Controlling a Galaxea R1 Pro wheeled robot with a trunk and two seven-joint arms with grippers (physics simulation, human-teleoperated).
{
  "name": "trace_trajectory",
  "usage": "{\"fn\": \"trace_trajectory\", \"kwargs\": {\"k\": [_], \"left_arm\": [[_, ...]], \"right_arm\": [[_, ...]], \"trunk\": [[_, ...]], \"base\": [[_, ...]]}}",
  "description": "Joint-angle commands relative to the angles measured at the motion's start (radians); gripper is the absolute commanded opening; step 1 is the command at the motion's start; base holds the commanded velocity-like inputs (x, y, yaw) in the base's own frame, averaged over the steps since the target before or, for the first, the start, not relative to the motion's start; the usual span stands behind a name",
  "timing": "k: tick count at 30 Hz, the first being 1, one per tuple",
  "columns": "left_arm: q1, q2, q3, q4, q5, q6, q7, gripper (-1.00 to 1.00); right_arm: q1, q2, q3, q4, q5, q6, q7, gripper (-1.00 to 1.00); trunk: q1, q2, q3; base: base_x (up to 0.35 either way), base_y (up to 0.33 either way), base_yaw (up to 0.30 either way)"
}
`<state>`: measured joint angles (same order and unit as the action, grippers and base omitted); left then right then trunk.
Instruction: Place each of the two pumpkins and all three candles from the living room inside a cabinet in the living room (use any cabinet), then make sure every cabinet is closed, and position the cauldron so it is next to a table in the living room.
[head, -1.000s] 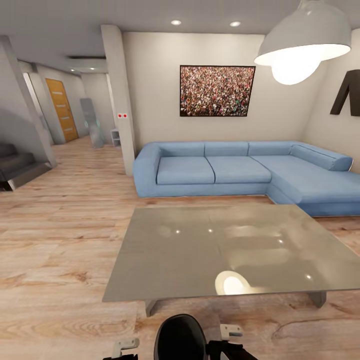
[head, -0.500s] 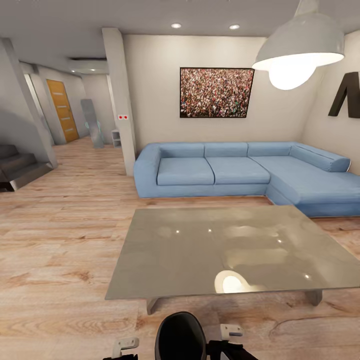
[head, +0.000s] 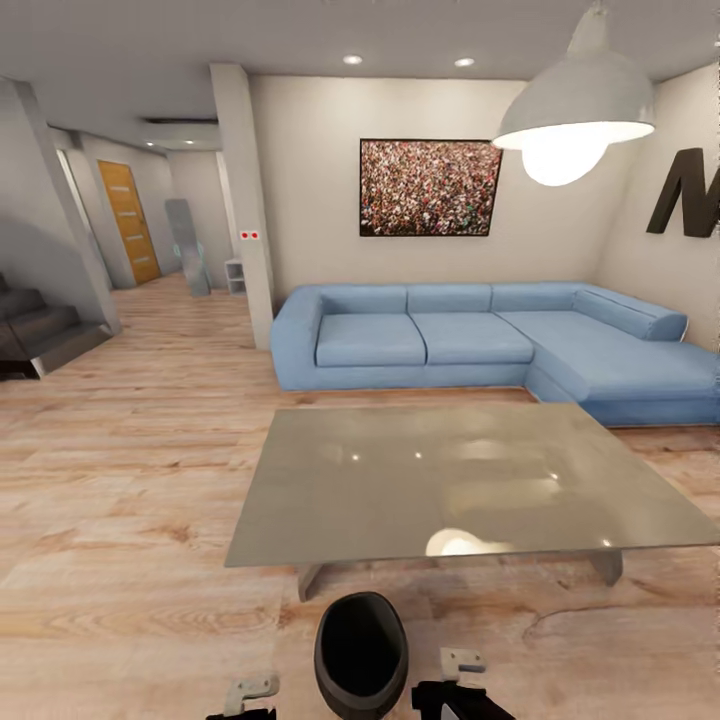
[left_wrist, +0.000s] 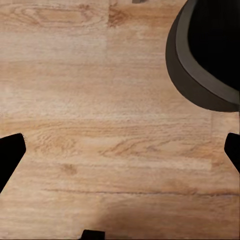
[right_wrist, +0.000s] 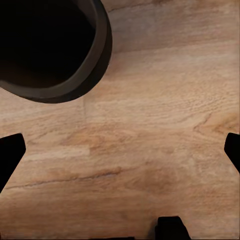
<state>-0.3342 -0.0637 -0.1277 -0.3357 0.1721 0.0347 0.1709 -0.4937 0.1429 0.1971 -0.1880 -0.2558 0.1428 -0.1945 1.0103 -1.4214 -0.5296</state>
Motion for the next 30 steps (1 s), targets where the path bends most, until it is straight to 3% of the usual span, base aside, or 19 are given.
{"fn": "trace_trajectory", "kwargs": {"k": [1, 18, 30], "left_arm": [[0.000, 0.001, -0.009, -0.002, 0.010, 0.004, 0.007, 1.00], [0.000, 0.001, -0.003, -0.002, 0.013, 0.001, 0.007, 1.00], [0.000, 0.002, -0.003, -0.002, 0.013, -0.020, 0.006, 1.00]], "right_arm": [[0.000, 0.000, 0.008, -0.002, -0.008, 0.006, -0.006, 1.00], [0.000, 0.000, 0.009, -0.002, -0.008, 0.006, -0.006, 1.00], [0.000, 0.000, 0.009, -0.002, -0.008, 0.006, -0.006, 1.00]], "trunk": [[-0.001, -0.001, -0.001], [-0.001, -0.001, -0.001], [-0.001, -0.001, -0.001]], "base": [[-0.325, 0.000, 0.000], [-0.300, 0.000, 0.000], [-0.109, 0.000, 0.000]]}}
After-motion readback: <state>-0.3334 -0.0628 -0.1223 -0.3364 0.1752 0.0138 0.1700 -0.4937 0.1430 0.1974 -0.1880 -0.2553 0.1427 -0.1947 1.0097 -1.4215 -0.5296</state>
